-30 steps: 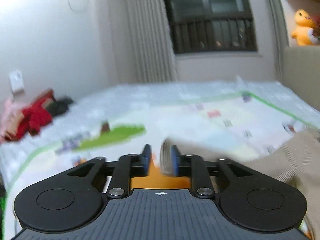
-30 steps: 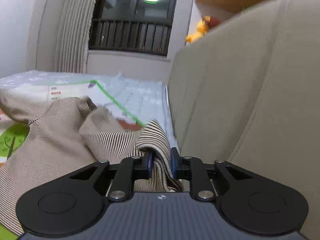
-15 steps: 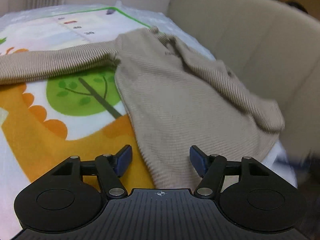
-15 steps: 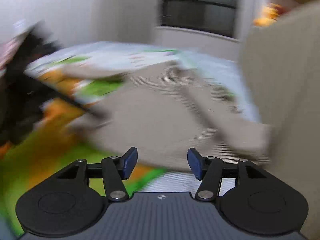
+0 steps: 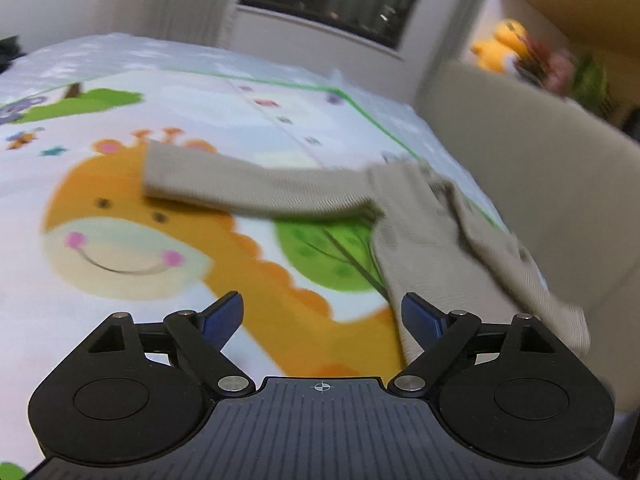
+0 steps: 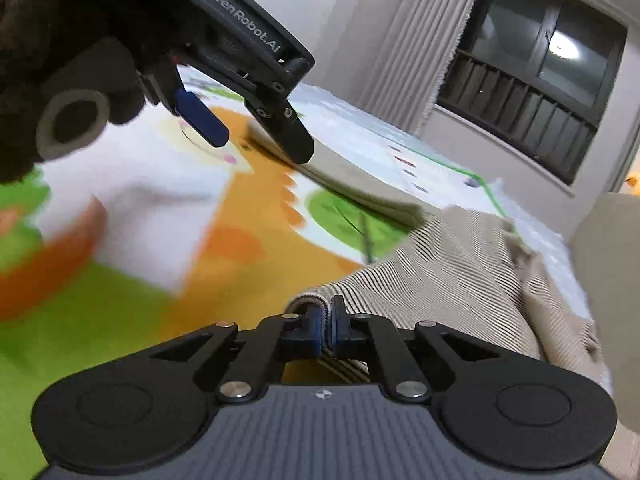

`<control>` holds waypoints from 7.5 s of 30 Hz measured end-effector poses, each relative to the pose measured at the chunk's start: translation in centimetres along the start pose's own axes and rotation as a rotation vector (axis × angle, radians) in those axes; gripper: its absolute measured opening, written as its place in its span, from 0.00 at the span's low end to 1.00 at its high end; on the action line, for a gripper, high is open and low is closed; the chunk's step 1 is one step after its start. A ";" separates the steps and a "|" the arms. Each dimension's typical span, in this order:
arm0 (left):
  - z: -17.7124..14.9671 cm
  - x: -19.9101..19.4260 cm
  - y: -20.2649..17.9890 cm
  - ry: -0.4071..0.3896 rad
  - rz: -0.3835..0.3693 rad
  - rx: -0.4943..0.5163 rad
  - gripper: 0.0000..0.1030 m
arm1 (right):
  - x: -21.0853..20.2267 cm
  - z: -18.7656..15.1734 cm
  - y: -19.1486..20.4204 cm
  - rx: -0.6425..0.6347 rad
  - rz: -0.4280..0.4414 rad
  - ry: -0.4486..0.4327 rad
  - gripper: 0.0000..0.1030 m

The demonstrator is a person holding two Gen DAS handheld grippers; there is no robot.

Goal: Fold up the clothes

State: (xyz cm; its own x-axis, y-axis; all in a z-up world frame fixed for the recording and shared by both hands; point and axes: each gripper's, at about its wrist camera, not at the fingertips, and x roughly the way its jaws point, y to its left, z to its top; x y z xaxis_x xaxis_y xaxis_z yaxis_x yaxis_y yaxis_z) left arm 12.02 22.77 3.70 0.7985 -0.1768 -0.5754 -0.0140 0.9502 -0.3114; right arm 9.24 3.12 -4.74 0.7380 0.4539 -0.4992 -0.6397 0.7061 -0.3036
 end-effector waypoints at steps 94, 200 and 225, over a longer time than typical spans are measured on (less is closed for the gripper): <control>4.2 14.2 -1.5 0.054 -0.178 0.028 1.00 | -7.2 0.9 -21.0 0.307 -0.528 0.191 0.50; 4.7 17.8 -5.4 0.039 -0.212 0.091 1.00 | 9.4 -0.6 -23.1 0.604 -0.267 0.111 0.51; 5.4 12.0 14.1 -0.004 0.067 -0.602 0.62 | 6.9 -1.7 -12.6 0.566 0.048 0.064 1.00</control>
State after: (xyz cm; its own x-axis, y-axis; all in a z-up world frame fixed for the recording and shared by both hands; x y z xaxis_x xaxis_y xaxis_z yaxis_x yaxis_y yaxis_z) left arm 24.65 35.46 -3.57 0.7864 -0.1200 -0.6059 -0.4011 0.6467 -0.6487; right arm 22.03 -3.55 -5.70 0.6856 0.4712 -0.5549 -0.4443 0.8747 0.1938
